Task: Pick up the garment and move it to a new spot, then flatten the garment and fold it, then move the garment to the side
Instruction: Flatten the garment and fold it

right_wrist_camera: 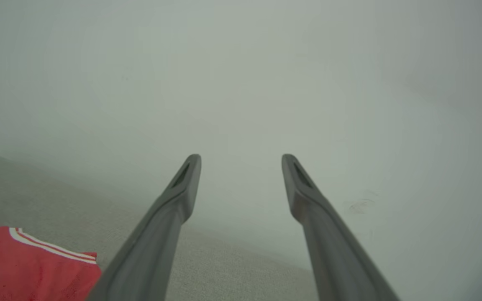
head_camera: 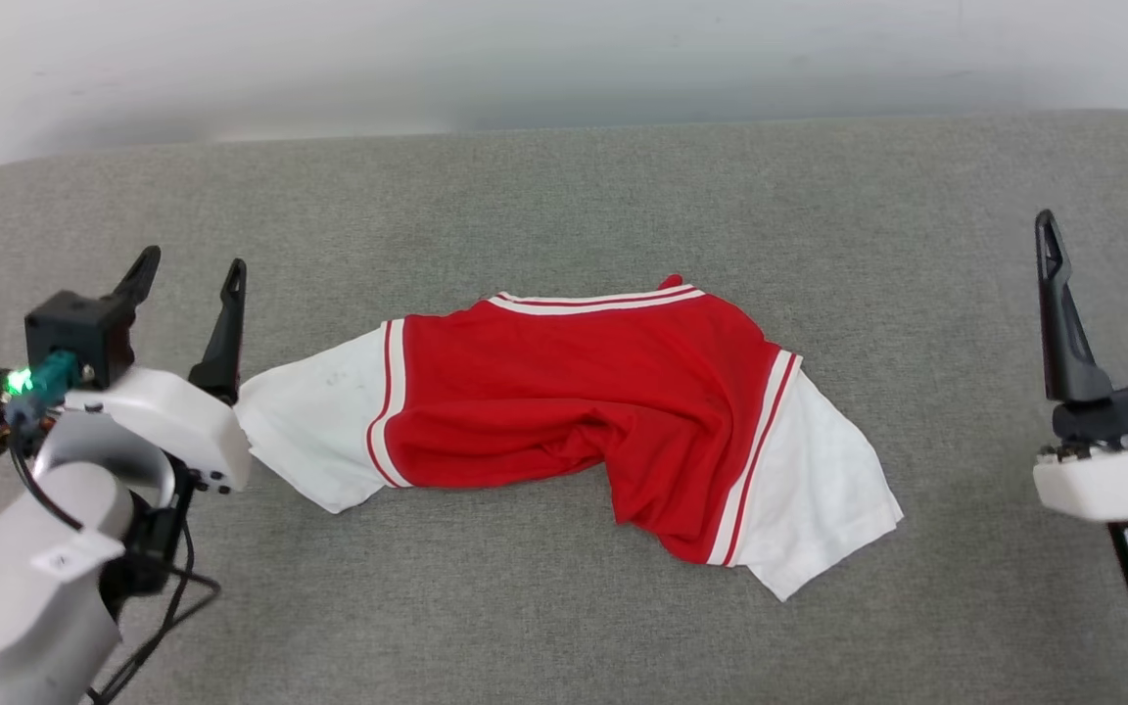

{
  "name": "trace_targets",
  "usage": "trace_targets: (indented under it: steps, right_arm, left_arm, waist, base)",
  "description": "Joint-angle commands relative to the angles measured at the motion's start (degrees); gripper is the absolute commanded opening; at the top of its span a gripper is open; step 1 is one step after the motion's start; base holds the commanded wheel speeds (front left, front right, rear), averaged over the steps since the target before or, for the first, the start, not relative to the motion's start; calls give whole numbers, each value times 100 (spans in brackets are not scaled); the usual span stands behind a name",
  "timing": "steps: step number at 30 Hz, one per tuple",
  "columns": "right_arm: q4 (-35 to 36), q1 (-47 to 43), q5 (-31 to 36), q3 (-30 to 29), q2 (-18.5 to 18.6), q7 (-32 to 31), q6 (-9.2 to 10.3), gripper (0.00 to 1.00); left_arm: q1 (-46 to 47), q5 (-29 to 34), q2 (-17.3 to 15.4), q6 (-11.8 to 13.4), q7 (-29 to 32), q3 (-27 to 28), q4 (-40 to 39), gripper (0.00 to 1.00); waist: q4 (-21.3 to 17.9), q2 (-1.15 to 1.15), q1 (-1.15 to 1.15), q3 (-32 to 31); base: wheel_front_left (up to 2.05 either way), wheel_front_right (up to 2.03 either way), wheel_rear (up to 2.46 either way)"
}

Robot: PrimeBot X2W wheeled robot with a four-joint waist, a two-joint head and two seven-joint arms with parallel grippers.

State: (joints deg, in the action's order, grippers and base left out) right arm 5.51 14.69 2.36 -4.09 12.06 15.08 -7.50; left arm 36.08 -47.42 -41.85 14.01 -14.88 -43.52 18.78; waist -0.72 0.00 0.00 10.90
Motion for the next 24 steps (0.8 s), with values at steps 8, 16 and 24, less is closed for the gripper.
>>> trace_targets:
  steps: [8,16,24]
  right_arm:
    - [-329,841,-1118,1316,1548,-1938,2,100]
    - [-64,1305,-3007,2882,2847,-4636,3,100]
    - [-206,1607,-4178,3775,3318,-6503,2,100]
  left_arm:
    - [-1371,1149,400,679,-30,1286,-1412,100]
    - [-2116,1843,954,511,-32,2092,-1739,100]
    - [-2313,2363,1518,181,-32,2733,-1854,100]
  waist:
    - [124,0,0,-55]
    - [201,0,0,49]
    - [337,0,0,357]
  base:
    - [0,0,0]
    - [0,0,0]
    - [0,0,0]
